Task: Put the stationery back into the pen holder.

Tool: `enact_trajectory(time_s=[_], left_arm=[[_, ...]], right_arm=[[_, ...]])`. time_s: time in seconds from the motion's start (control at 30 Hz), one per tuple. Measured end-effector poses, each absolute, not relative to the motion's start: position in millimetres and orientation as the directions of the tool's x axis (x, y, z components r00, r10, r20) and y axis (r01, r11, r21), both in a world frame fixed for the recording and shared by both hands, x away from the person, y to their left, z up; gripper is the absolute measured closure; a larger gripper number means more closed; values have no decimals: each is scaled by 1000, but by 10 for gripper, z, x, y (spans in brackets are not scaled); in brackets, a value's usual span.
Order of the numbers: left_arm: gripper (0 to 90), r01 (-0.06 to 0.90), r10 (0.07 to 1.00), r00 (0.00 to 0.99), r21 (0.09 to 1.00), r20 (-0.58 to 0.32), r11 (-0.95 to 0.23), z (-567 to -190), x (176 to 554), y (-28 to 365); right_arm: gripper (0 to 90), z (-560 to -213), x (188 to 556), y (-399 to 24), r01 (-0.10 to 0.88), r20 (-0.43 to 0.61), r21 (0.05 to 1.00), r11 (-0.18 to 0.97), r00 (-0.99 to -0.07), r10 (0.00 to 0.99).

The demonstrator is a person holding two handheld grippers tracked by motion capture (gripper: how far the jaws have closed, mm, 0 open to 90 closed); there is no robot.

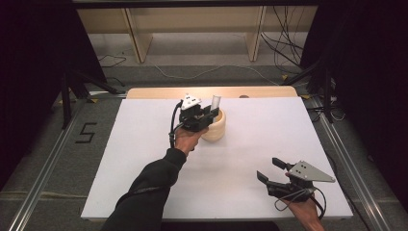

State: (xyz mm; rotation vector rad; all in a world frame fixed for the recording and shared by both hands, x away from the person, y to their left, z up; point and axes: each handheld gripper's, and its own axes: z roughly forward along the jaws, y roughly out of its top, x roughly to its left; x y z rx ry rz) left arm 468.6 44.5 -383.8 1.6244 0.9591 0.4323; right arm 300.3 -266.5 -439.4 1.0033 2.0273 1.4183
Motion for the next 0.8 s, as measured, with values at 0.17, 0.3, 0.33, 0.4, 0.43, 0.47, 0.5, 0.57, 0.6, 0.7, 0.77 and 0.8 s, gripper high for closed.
enact_trajectory(time_s=[0.17,0.3,0.33,0.4,0.43,0.47,0.5,0.57,0.6,0.7,0.77,0.8], left_arm=[[698,361,787,577,933,-218,-7,-3874,4754,481],[698,361,801,556,933,-222,8,-3898,4815,513],[698,360,804,550,933,-226,16,-3905,4830,520],[698,357,807,545,934,-227,21,-3923,4854,528],[698,354,810,542,935,-223,21,-3935,4865,529],[698,355,812,540,935,-223,20,-3948,4879,532],[698,358,813,536,933,-227,25,-3963,4893,531],[697,364,816,528,931,-236,34,-3993,4915,528],[697,363,818,524,931,-237,37,-4009,4921,524],[697,365,823,516,930,-240,42,-4059,4938,502],[697,361,826,512,932,-237,43,-4083,4941,485],[697,364,826,511,931,-236,41,-4092,4944,479]], right_arm=[[265,-4387,2994,-2677,298,33,934,197,-621,783],[265,-4389,2993,-2666,295,30,934,200,-624,781],[265,-4389,2993,-2667,295,28,934,202,-625,780],[265,-4389,2993,-2670,296,31,934,199,-624,781],[265,-4390,2995,-2672,294,32,935,197,-624,781],[265,-4388,2993,-2676,296,31,934,199,-623,781],[265,-4388,2992,-2677,296,31,934,199,-624,781],[265,-4388,2989,-2676,295,31,935,199,-625,780],[265,-4387,2987,-2675,295,31,935,199,-626,780],[265,-4386,2984,-2673,293,31,935,198,-626,779],[265,-4387,2985,-2671,294,31,935,200,-628,778],[265,-4386,2984,-2671,293,31,935,200,-629,777]])
